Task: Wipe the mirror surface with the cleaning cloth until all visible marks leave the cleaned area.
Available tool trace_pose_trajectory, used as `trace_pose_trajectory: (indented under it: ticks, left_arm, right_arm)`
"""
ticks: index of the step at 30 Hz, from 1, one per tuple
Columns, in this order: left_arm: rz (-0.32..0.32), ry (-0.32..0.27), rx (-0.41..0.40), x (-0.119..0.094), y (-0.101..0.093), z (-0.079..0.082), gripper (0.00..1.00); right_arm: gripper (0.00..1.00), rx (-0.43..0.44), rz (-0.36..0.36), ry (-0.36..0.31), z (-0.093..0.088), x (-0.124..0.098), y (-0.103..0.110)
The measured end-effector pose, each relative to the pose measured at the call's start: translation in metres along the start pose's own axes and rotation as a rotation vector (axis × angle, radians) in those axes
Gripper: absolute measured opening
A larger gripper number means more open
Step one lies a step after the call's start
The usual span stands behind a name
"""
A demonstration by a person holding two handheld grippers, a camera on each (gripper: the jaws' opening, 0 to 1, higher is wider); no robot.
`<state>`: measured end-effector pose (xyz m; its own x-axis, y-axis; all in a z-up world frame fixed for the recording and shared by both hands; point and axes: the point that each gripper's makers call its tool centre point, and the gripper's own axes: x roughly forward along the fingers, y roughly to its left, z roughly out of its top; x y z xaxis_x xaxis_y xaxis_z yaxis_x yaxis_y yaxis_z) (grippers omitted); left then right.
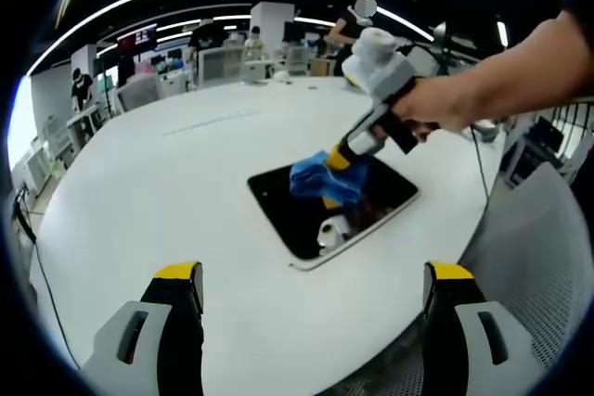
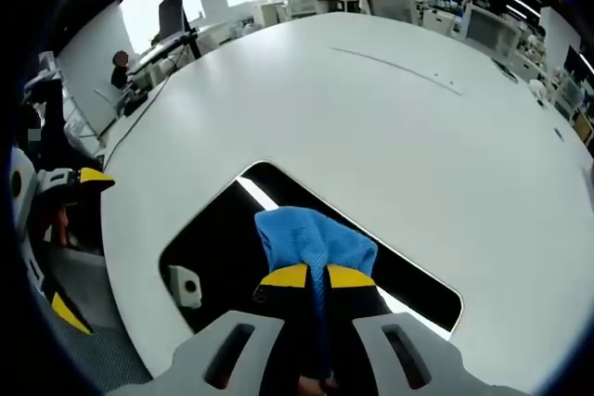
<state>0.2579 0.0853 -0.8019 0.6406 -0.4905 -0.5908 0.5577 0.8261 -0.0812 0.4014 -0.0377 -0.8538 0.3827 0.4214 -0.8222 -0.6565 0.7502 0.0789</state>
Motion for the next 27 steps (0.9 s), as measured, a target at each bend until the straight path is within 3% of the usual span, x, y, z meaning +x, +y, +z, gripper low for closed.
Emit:
trace_pose_trajectory:
  ticks: [27]
  left_arm:
    - [0.012,0.01,-0.003,0.0,0.003,-0.003,0.99]
  right_arm:
    - [0.0,-0.03,-0.011,0.003,0.018,0.011,-0.017]
